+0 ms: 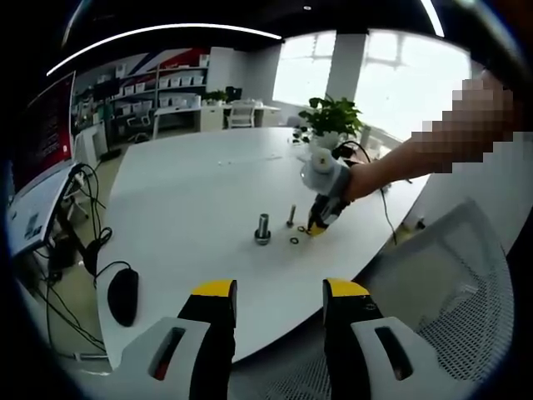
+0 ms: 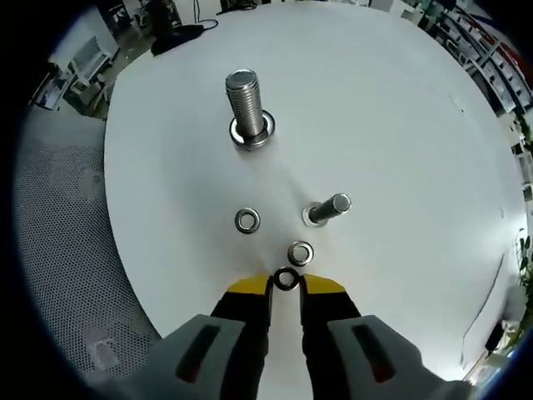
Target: Place the washer onto the threaded stud by aligning its center hole with the stud, sliding it down to the base, and recovering from edge contact or off-axis alignment until the washer reaches the visible bottom stop.
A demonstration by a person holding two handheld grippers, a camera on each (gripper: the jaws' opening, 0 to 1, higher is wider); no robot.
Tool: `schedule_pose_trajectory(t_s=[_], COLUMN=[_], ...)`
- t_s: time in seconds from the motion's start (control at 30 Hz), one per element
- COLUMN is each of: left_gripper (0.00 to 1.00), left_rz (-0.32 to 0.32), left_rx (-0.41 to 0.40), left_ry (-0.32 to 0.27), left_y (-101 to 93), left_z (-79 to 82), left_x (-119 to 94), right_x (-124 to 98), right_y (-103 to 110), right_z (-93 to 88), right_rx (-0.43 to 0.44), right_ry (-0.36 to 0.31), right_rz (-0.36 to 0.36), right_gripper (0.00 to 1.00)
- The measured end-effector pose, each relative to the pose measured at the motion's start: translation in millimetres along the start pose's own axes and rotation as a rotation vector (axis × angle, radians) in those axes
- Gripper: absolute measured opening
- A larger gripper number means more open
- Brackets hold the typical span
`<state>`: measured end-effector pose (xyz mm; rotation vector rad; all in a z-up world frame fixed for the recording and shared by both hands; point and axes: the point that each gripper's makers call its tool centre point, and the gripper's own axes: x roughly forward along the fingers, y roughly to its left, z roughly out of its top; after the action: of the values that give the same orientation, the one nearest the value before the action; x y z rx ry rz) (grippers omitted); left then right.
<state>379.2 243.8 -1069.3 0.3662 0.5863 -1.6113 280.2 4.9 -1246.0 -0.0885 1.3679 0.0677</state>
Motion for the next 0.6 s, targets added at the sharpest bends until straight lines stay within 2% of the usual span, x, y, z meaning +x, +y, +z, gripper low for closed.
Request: schedule_pose_trajectory(t_s=[0.13,0.27,0.33,0.37,0.43,0.53,0.6], left_gripper=[0.40,0.40,0.40,0.40,0.40,0.40,0.40], left_rz=[0.001,0.002,0.002,0.001,0.002,0.002,0.004], left_rx=[-0.002,-0.002,0.001,0.000,0.000,-0.002,-0.002], left_ry=[-0.003,-0.004,-0.001,-0.001,-0.001,0.000,-0.003], left_y=[0.2,0.8,1.3,1.5,1.1,1.3,2.0], left_z=[0.8,0.8,-0.3,-0.6,-0.1,-0.5,-0.6], left_x=[-0.4,-0.1,0.5,0.8,0.6,0.7,0.8], right_x=[-8.2,-4.2,-3.7,-9.5,-5.7,-10.2,-5.1], right_y=[8.3,5.8,6.2,12.7,6.8,8.9,5.8], right_z=[2.1,-2.1,1.7,-1.5,1.7,1.8,-3.4], right_rx=[-0.002,0.008,0.008,0.010,0.021,0.026,0.063], right_ry=[0.000,0.005,0.004,0.002,-0.007,-0.021,-0.039], right_rz=[0.000,-0.006,-0.010,-0.015,-0.018,-0.018,-0.015], right_gripper=[0.14,0.14,0.14,0.14,0.14,0.14,0.14])
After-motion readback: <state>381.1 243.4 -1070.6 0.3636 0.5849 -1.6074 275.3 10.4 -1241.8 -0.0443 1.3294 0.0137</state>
